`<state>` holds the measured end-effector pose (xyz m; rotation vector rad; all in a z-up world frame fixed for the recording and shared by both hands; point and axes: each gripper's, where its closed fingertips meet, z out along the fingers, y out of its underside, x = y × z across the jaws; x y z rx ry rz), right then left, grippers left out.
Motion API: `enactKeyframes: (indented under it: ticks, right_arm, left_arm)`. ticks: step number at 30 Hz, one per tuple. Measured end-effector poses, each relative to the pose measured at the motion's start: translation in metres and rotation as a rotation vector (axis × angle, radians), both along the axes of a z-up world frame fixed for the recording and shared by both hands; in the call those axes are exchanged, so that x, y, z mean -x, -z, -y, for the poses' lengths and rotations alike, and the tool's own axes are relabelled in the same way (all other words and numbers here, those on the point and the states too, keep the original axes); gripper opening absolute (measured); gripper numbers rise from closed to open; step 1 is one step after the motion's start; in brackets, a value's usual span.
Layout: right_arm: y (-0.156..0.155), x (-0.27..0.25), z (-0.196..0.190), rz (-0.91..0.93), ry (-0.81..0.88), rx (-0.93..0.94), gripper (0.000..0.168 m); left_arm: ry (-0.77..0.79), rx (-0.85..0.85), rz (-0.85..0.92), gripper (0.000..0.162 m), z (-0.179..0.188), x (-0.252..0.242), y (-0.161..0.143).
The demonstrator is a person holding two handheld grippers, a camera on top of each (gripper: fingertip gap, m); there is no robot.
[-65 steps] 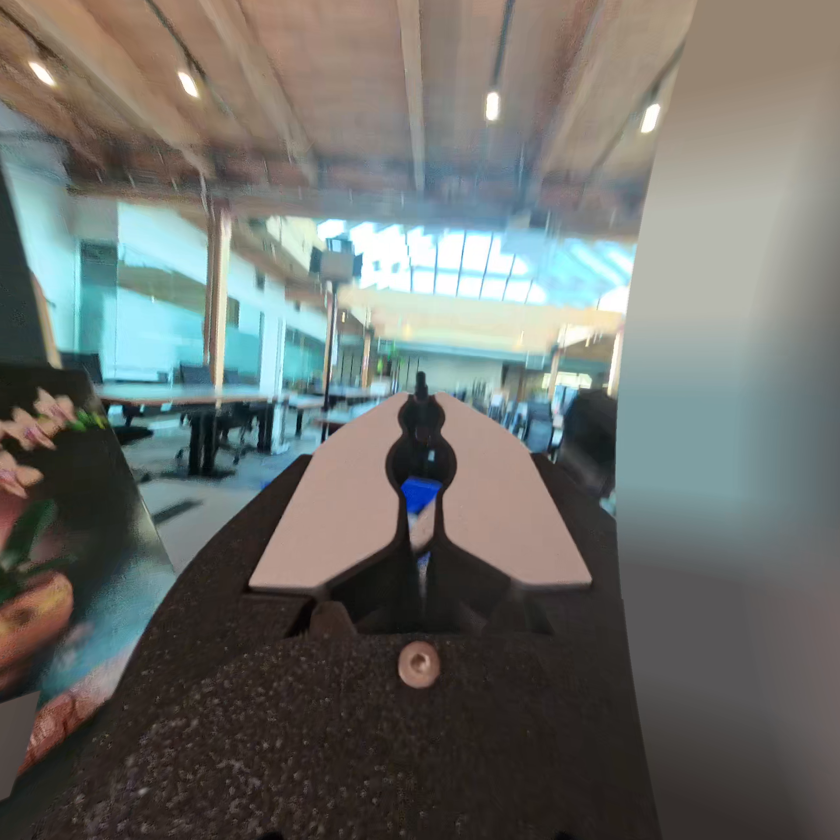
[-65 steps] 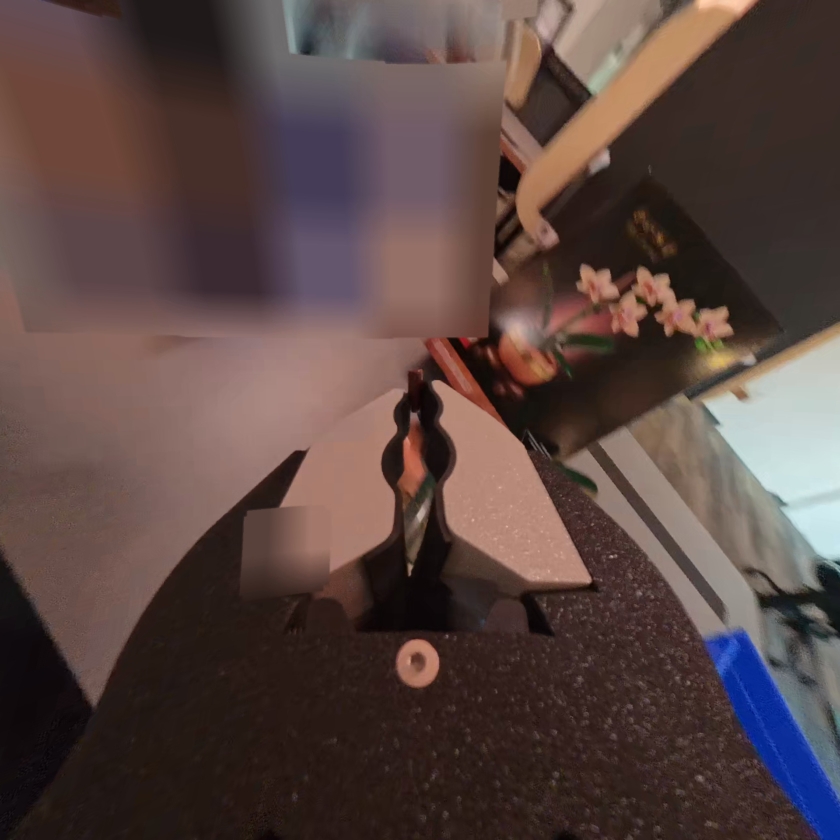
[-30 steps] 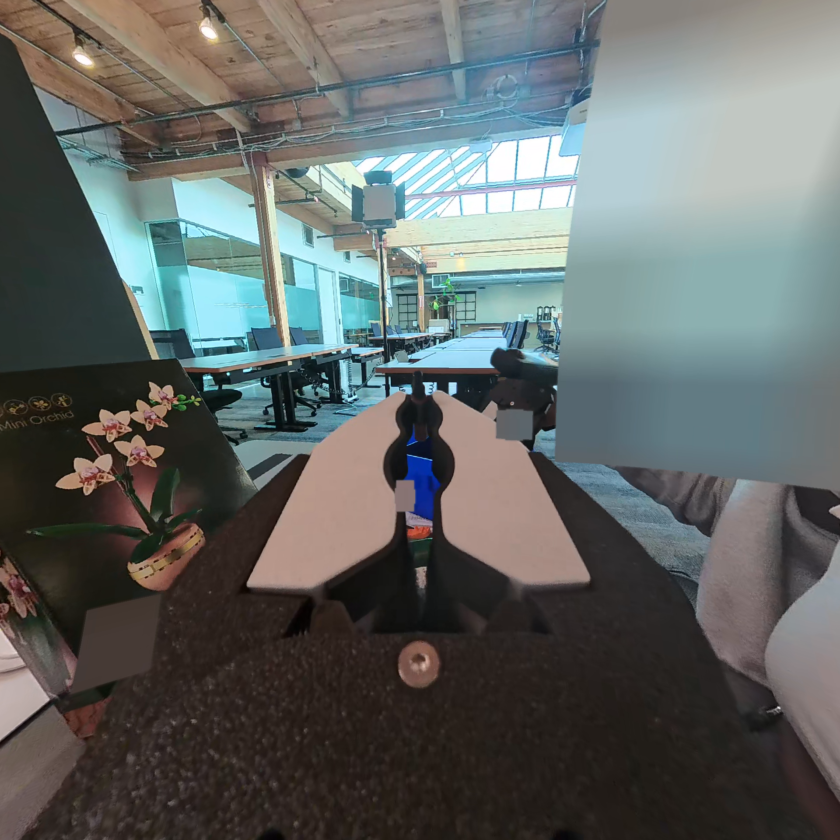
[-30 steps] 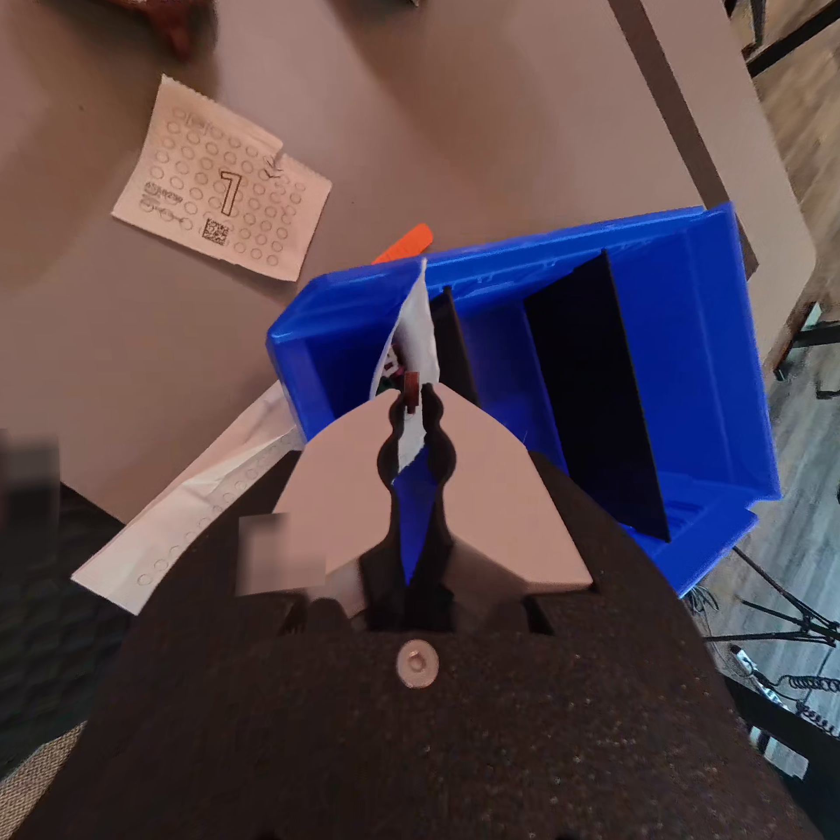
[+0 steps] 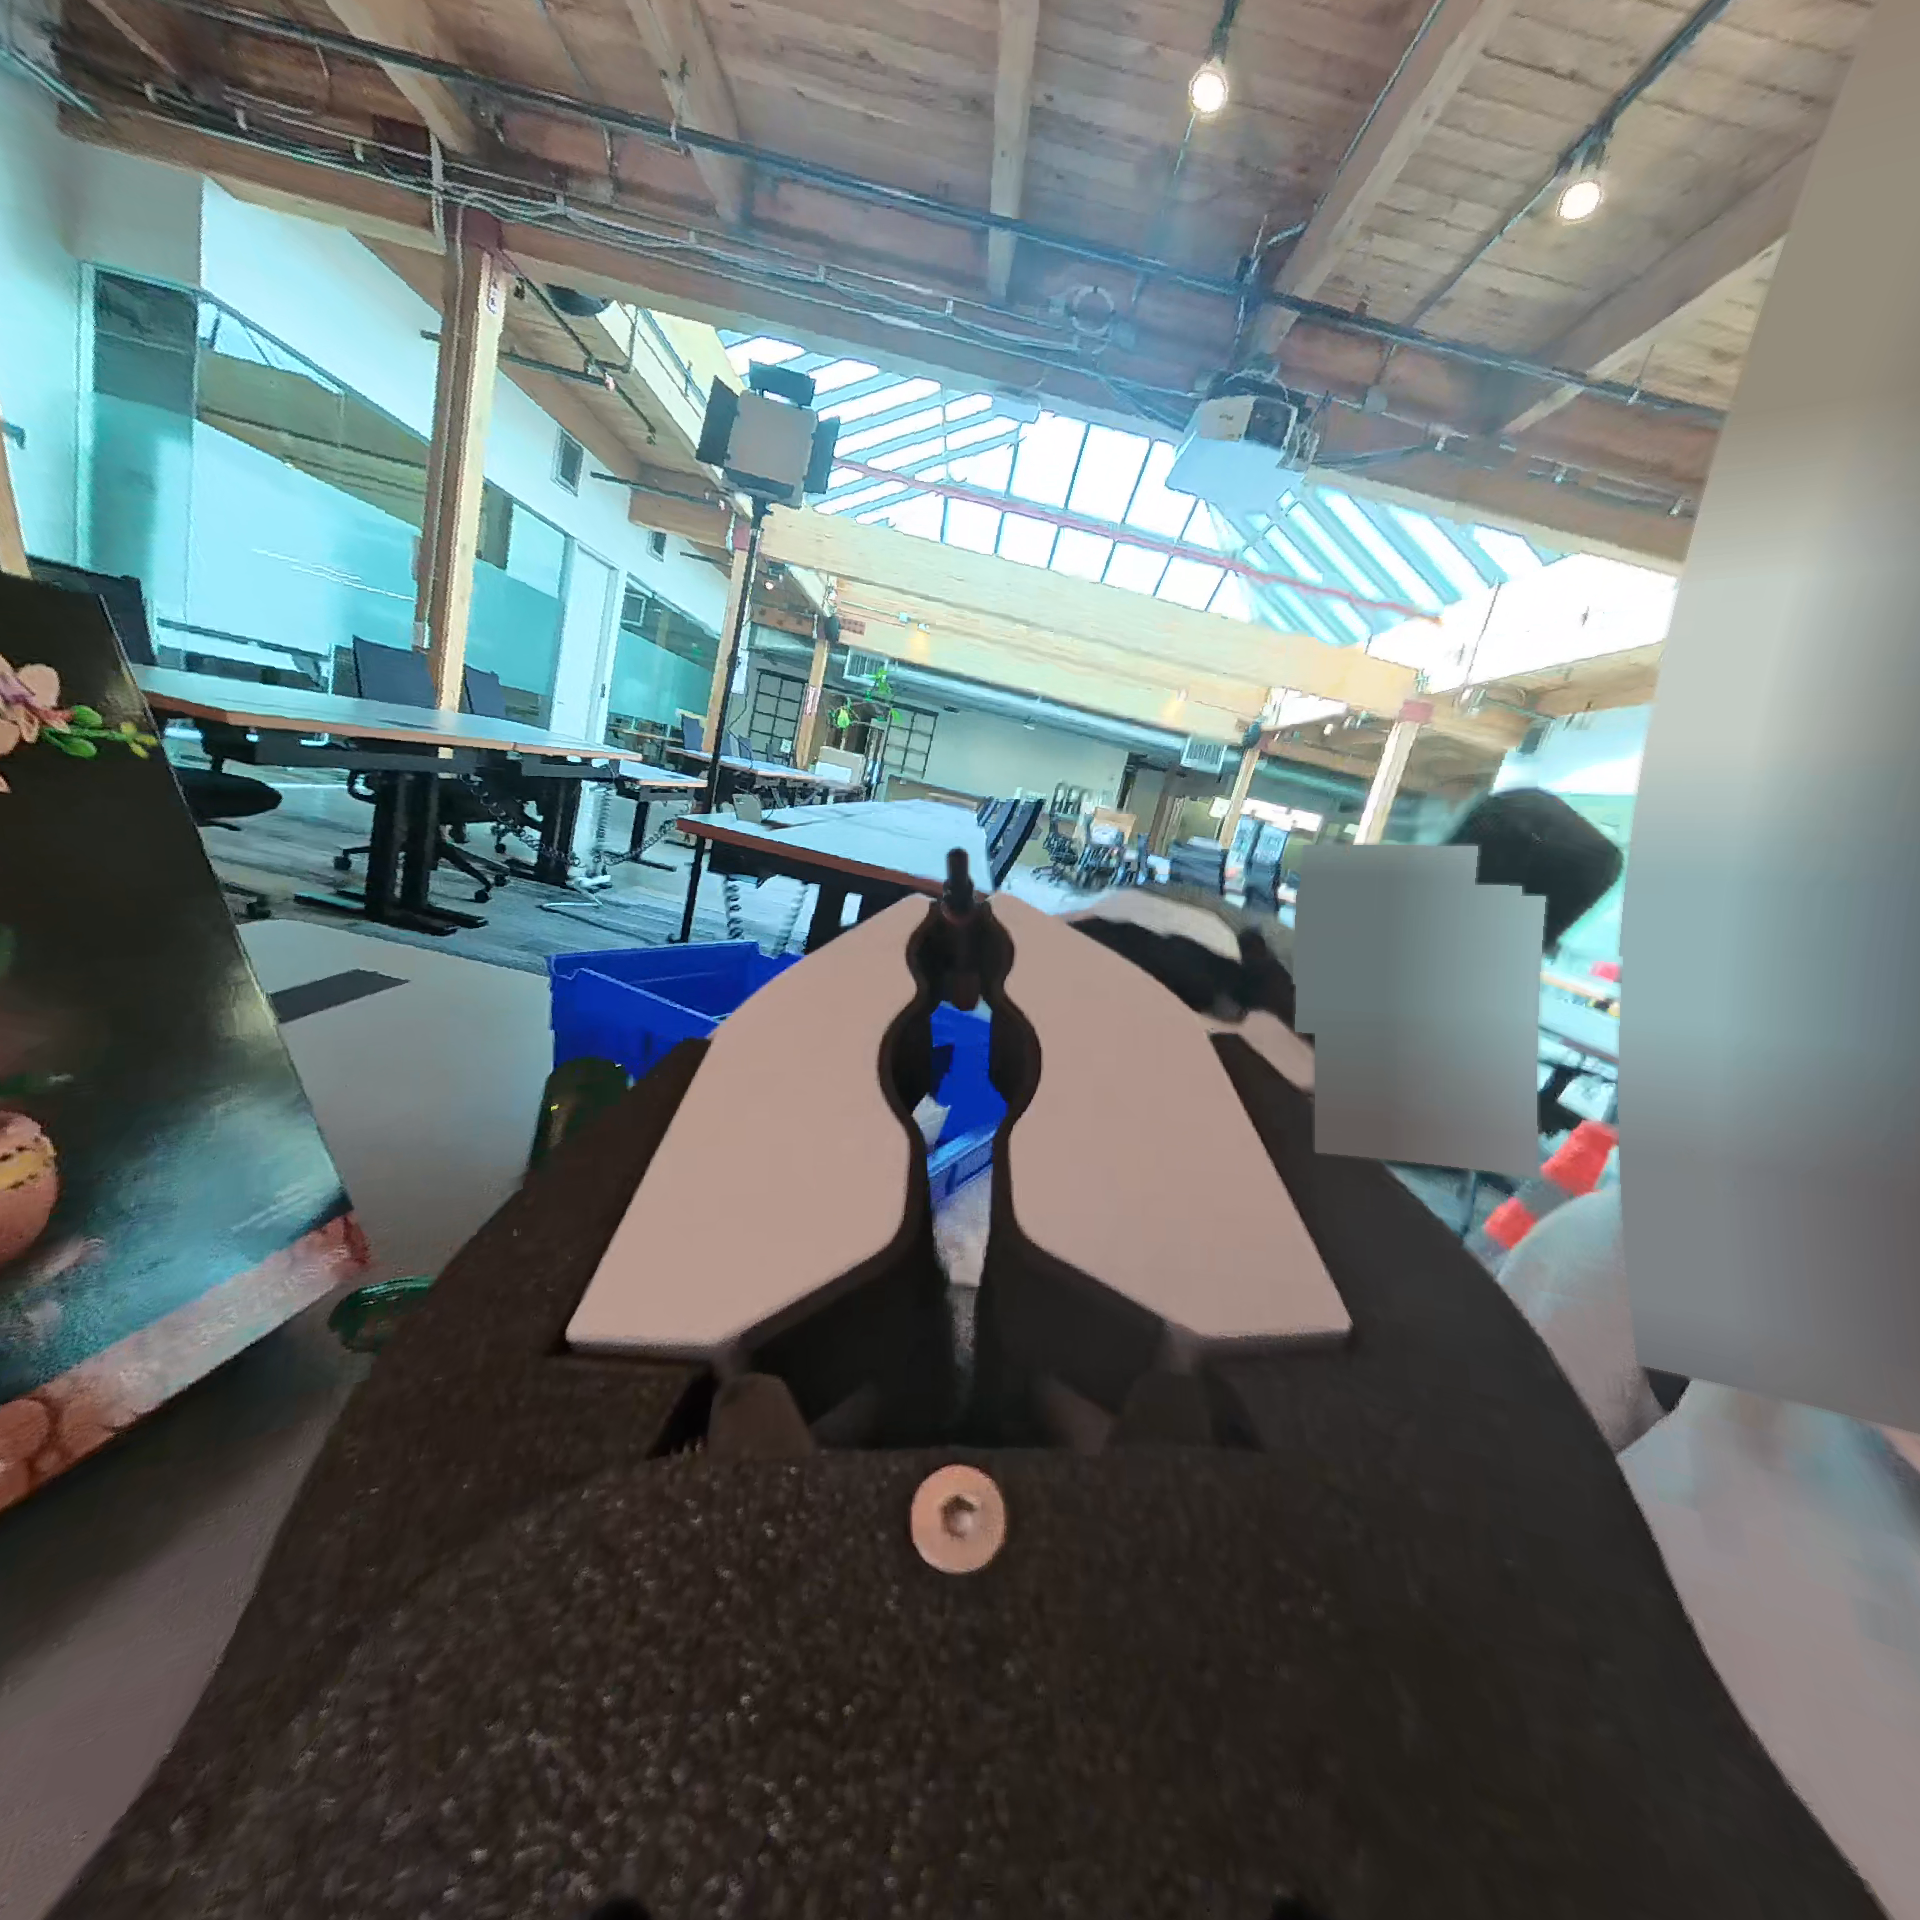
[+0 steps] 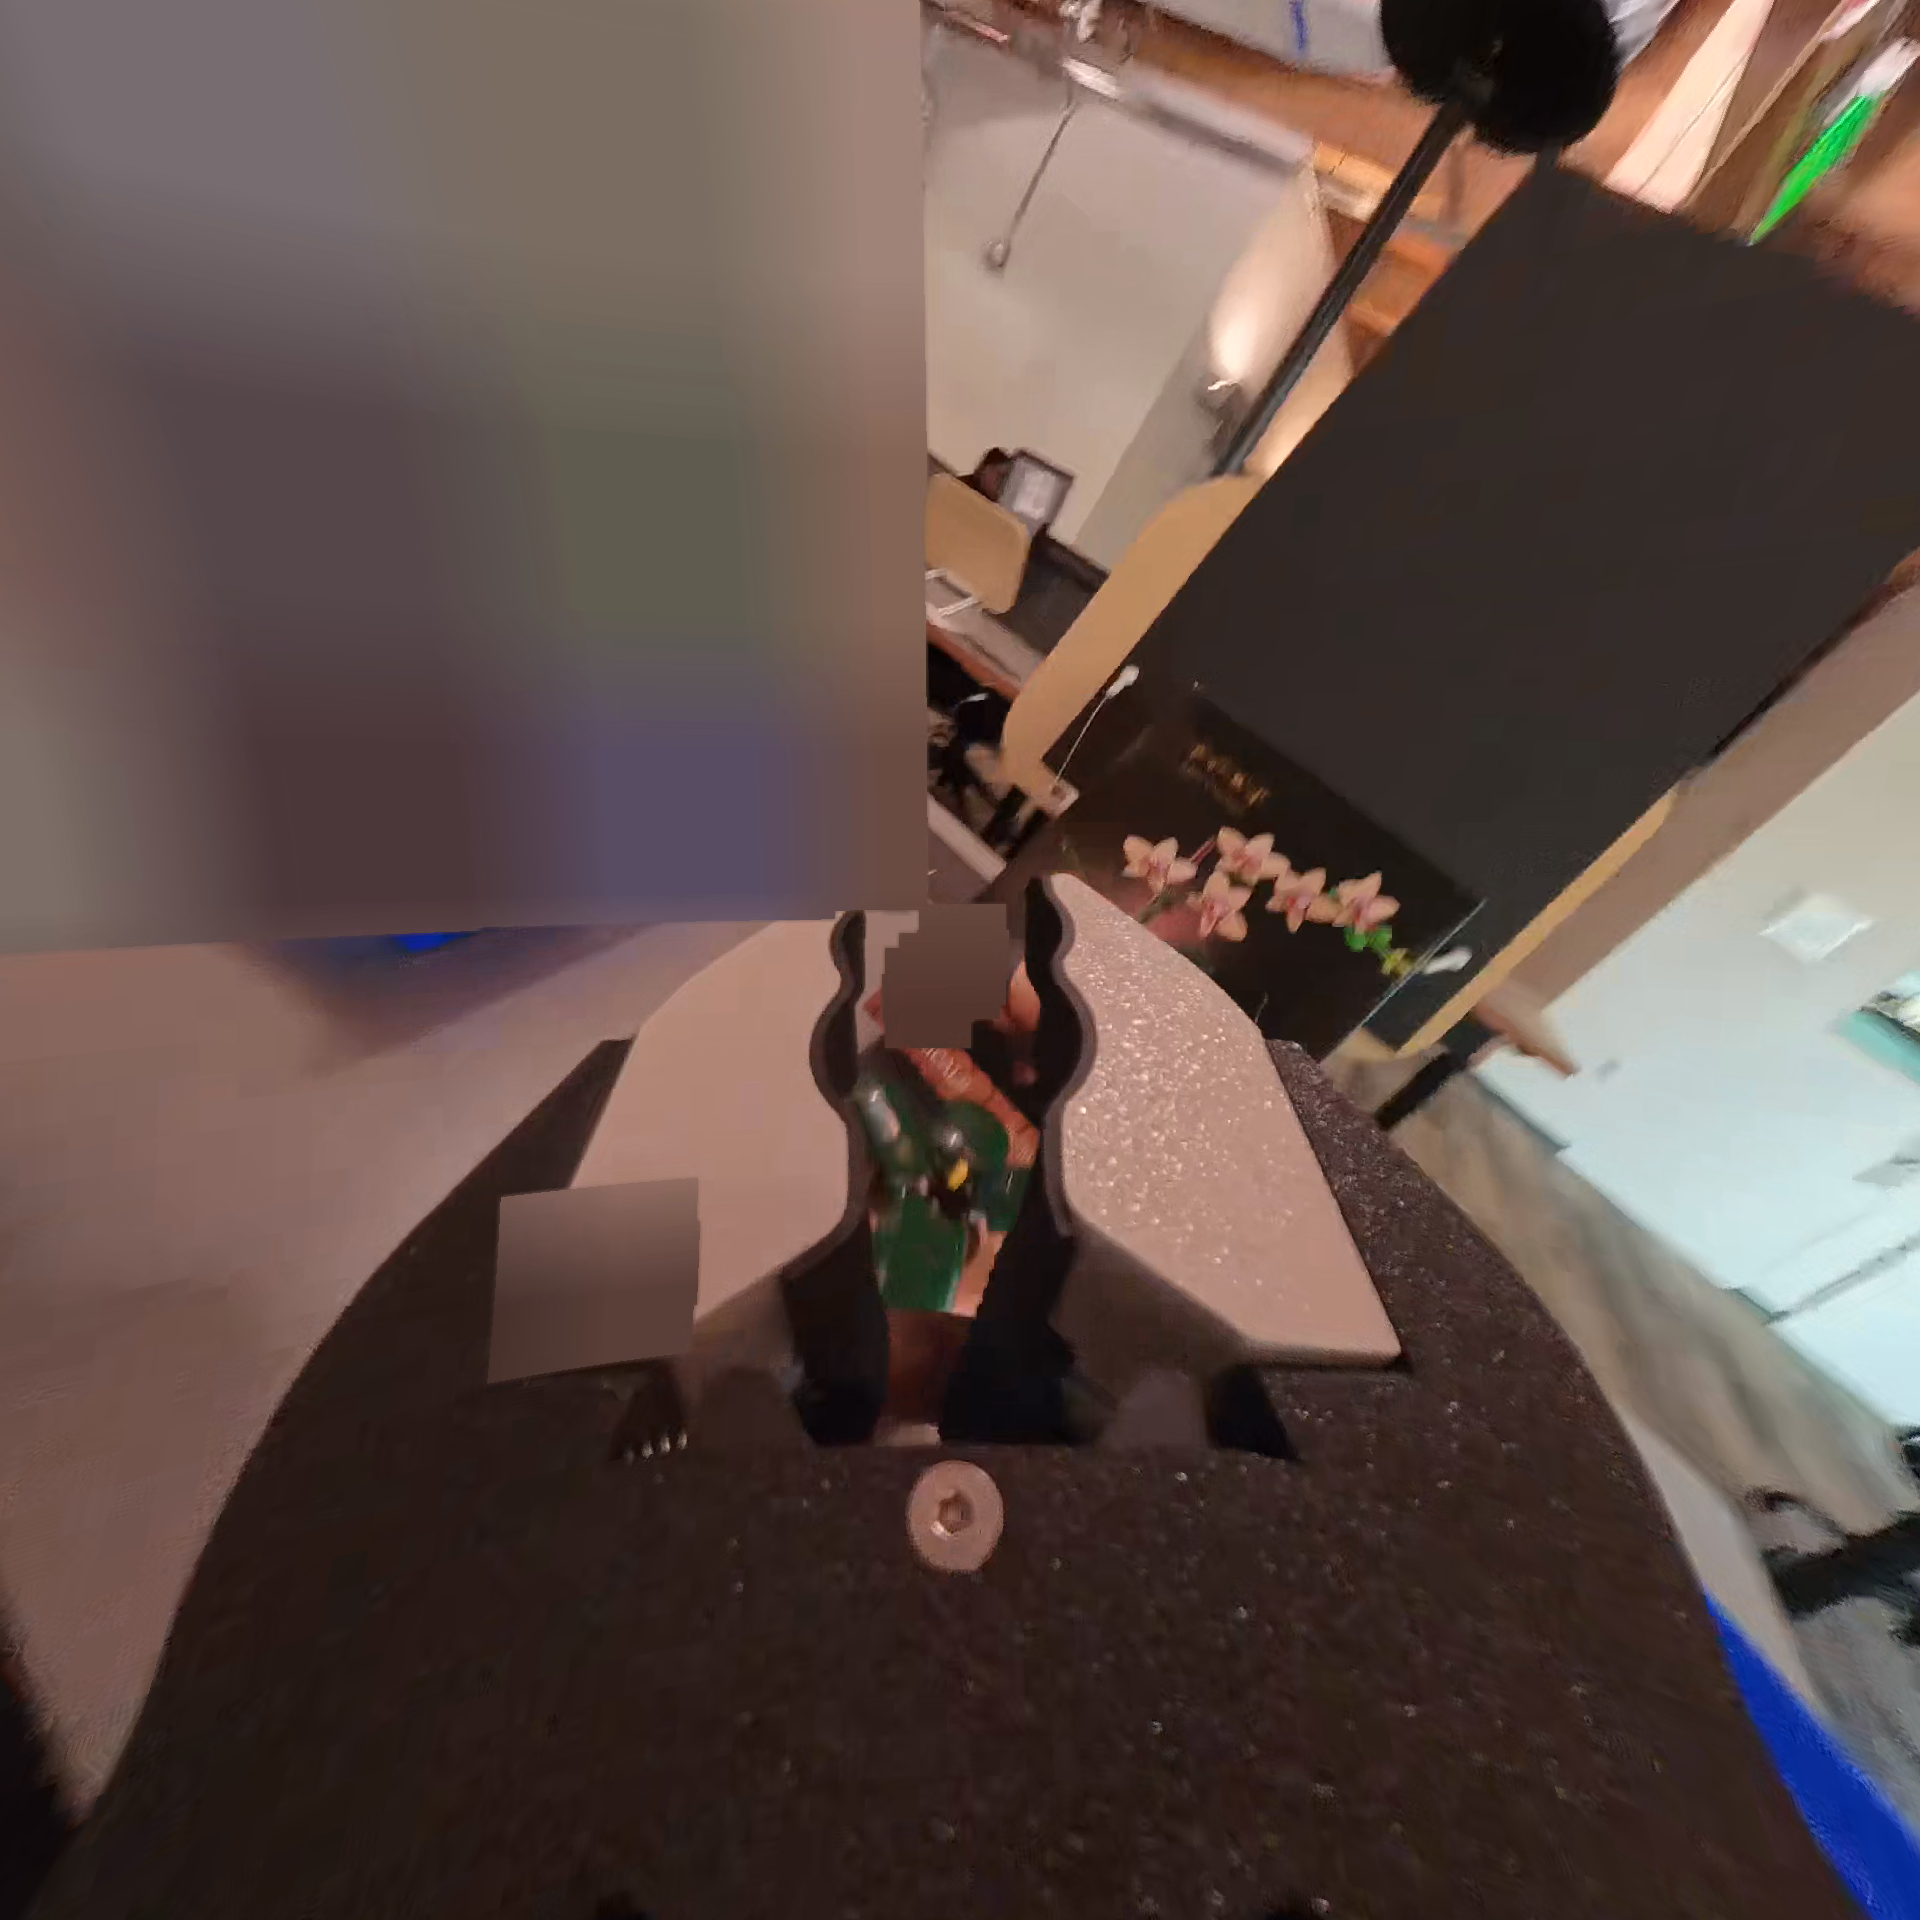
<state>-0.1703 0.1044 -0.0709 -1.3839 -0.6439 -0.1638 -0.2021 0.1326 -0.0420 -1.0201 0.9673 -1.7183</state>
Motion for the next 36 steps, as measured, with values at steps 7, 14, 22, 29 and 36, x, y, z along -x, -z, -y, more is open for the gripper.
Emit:
enactKeyframes:
  ticks: [7,14,22,29,36]
  right_arm:
    - [-0.019,0.043,-0.034,0.029,0.109,-0.178,0.017]
    - [-0.018,0.054,-0.049,0.064,0.077,-0.177,0.012]
    - [-0.017,0.045,-0.045,0.038,0.069,-0.188,0.005]
    - [-0.018,0.044,-0.046,0.029,0.073,-0.192,0.005]
    - [-0.018,0.047,-0.039,0.008,0.051,-0.204,0.005]
  left_arm:
    - [0.088,0.262,0.111,0.004,-0.006,0.002,-0.005]
    - [0.165,0.346,0.128,0.005,-0.003,-0.001,-0.006]
    - [0.157,0.364,0.167,0.004,-0.011,0.008,-0.011]
    - [0.180,0.287,0.094,0.017,0.002,0.002,-0.007]
    - [0.085,0.185,0.057,0.004,0.006,0.001,-0.007]
